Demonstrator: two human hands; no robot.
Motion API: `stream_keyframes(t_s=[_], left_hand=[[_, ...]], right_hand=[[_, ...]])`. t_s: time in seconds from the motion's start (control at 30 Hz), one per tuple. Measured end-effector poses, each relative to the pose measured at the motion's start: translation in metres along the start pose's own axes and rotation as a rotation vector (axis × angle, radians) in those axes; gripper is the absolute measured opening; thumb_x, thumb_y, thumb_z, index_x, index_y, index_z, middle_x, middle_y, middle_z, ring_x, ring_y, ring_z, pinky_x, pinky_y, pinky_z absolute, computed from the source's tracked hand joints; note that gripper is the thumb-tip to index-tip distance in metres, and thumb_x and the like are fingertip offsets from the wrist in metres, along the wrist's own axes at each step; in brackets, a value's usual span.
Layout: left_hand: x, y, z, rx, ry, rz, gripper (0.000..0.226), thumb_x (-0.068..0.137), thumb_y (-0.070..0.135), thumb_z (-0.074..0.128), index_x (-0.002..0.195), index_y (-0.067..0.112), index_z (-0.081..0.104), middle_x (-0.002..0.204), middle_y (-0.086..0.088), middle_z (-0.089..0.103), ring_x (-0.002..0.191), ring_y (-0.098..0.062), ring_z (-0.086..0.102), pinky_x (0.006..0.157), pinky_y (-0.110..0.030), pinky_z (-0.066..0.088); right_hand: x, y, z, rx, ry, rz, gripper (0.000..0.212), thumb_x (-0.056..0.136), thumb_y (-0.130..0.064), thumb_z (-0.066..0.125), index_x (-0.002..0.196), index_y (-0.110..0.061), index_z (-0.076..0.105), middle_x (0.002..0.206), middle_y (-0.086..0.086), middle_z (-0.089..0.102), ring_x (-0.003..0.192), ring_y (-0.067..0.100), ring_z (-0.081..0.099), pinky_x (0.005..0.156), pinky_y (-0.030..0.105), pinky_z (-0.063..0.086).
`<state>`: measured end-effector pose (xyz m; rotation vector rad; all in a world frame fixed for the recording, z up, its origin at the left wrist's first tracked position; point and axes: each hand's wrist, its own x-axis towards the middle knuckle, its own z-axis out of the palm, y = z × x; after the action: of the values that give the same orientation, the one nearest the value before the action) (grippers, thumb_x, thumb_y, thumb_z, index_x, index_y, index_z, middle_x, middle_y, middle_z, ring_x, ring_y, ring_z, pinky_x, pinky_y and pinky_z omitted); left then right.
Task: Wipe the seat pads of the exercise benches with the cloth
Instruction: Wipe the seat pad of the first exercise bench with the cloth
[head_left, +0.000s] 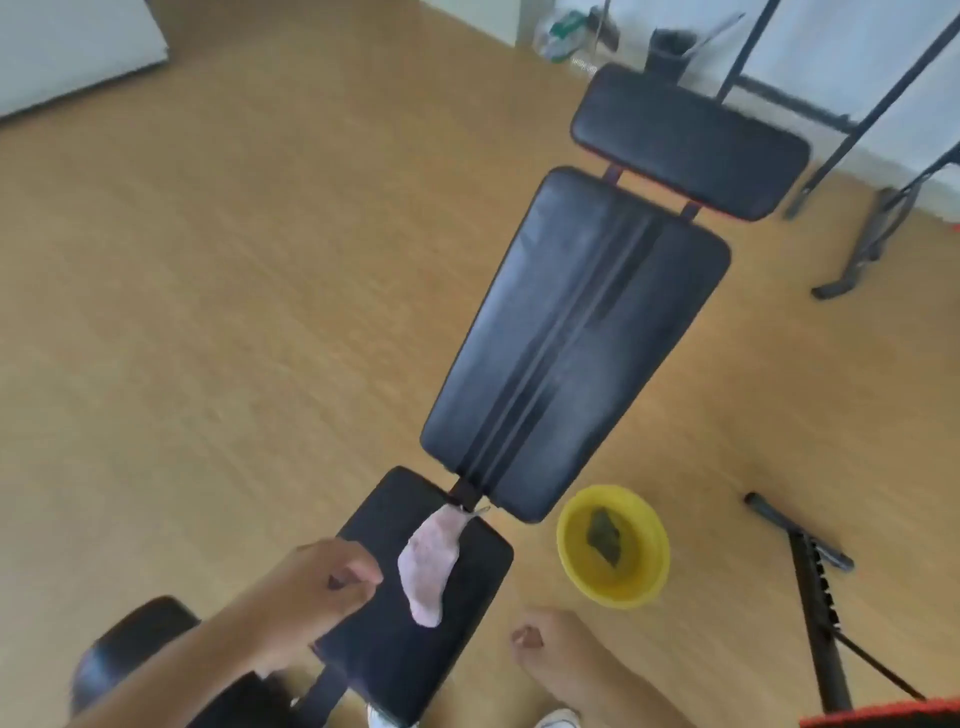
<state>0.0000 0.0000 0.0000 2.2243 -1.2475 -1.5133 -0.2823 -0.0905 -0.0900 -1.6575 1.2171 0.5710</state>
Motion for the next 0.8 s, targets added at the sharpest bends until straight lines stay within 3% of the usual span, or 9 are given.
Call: stream_keyframes(t_s=[0.1, 0.2, 0.33, 0.4, 0.47, 0.57, 0.67, 0.73, 0.8], left_hand=[[0.048, -0.053, -0.026, -0.004, -0.021, -0.063, 0.015, 0.092, 0.028, 0.07, 0.101, 0.038, 0.078, 0.1, 0.018, 0.075, 0.093, 0.004, 0.068, 0.076, -0.014, 0.048], [0.085, -0.097, -0.049, -0.001, -0.208, -0.086, 0.015, 0.089, 0.042, 0.071, 0.102, 0.047, 0.076, 0.108, 0.022, 0.076, 0.103, 0.0, 0.071, 0.089, -0.025, 0.055], [0.126, -0.142, -0.083, 0.007, -0.436, -0.124, 0.029, 0.074, 0.058, 0.074, 0.102, 0.054, 0.076, 0.11, 0.025, 0.078, 0.105, 0.004, 0.074, 0.085, -0.027, 0.06], [0.143, -0.171, -0.099, -0.101, -0.342, -0.176, 0.024, 0.085, 0.044, 0.067, 0.105, 0.044, 0.08, 0.112, 0.013, 0.081, 0.104, -0.009, 0.078, 0.08, -0.03, 0.063], [0.158, -0.209, -0.105, -0.22, -0.166, -0.239, 0.026, 0.099, 0.026, 0.058, 0.105, 0.033, 0.082, 0.11, 0.002, 0.083, 0.098, -0.018, 0.081, 0.078, -0.04, 0.062], [0.168, -0.266, -0.086, -0.225, -0.043, -0.293, 0.026, 0.099, 0.019, 0.063, 0.102, 0.037, 0.081, 0.11, 0.005, 0.083, 0.096, -0.012, 0.08, 0.085, -0.043, 0.06], [0.17, -0.309, -0.047, -0.223, -0.082, -0.323, 0.022, 0.078, 0.051, 0.081, 0.1, 0.052, 0.077, 0.108, 0.022, 0.08, 0.098, -0.003, 0.078, 0.088, -0.039, 0.061], [0.172, -0.331, -0.02, -0.249, -0.11, -0.324, 0.062, 0.046, 0.08, 0.081, 0.103, 0.056, 0.073, 0.107, 0.025, 0.078, 0.098, 0.002, 0.075, 0.086, -0.035, 0.059], [0.17, -0.335, 0.006, -0.293, -0.122, -0.332, 0.057, 0.052, 0.068, 0.082, 0.106, 0.051, 0.073, 0.113, 0.016, 0.078, 0.105, -0.002, 0.074, 0.088, -0.033, 0.058]], right_hand=[[0.075, -0.018, 0.03, -0.039, 0.107, -0.113, 0.025, 0.09, -0.03, 0.07, 0.113, -0.022, 0.066, 0.097, -0.007, 0.064, 0.095, 0.013, 0.063, 0.086, 0.024, 0.051], [0.141, -0.019, 0.074, -0.218, 0.355, -0.219, 0.056, 0.081, -0.046, 0.078, 0.129, -0.022, 0.063, 0.125, -0.003, 0.06, 0.118, 0.016, 0.055, 0.096, 0.026, 0.047], [0.212, -0.011, 0.11, -0.486, 0.512, -0.349, 0.099, 0.062, -0.063, 0.083, 0.144, -0.016, 0.05, 0.149, 0.001, 0.047, 0.136, 0.024, 0.042, 0.109, 0.04, 0.043], [0.236, 0.0, 0.121, -0.483, 0.571, -0.441, 0.083, 0.064, -0.045, 0.089, 0.135, -0.011, 0.061, 0.144, 0.005, 0.055, 0.13, 0.027, 0.048, 0.107, 0.043, 0.045], [0.253, 0.008, 0.127, -0.405, 0.691, -0.535, 0.052, 0.071, -0.017, 0.087, 0.12, -0.009, 0.072, 0.131, 0.004, 0.065, 0.115, 0.025, 0.054, 0.098, 0.038, 0.049], [0.264, -0.004, 0.141, -0.176, 0.809, -0.503, 0.029, 0.078, 0.005, 0.077, 0.106, -0.003, 0.077, 0.116, 0.005, 0.068, 0.108, 0.02, 0.055, 0.093, 0.031, 0.051], [0.263, -0.033, 0.158, -0.011, 0.796, -0.403, 0.032, 0.079, 0.011, 0.067, 0.107, -0.003, 0.073, 0.101, 0.001, 0.06, 0.101, 0.019, 0.055, 0.089, 0.031, 0.05], [0.258, -0.044, 0.166, -0.101, 0.748, -0.413, 0.051, 0.073, 0.011, 0.07, 0.122, -0.004, 0.069, 0.105, 0.004, 0.06, 0.101, 0.023, 0.055, 0.091, 0.032, 0.051], [0.255, -0.046, 0.169, -0.167, 0.727, -0.424, 0.054, 0.074, 0.003, 0.075, 0.127, -0.002, 0.066, 0.114, 0.007, 0.059, 0.105, 0.025, 0.054, 0.092, 0.033, 0.052]])
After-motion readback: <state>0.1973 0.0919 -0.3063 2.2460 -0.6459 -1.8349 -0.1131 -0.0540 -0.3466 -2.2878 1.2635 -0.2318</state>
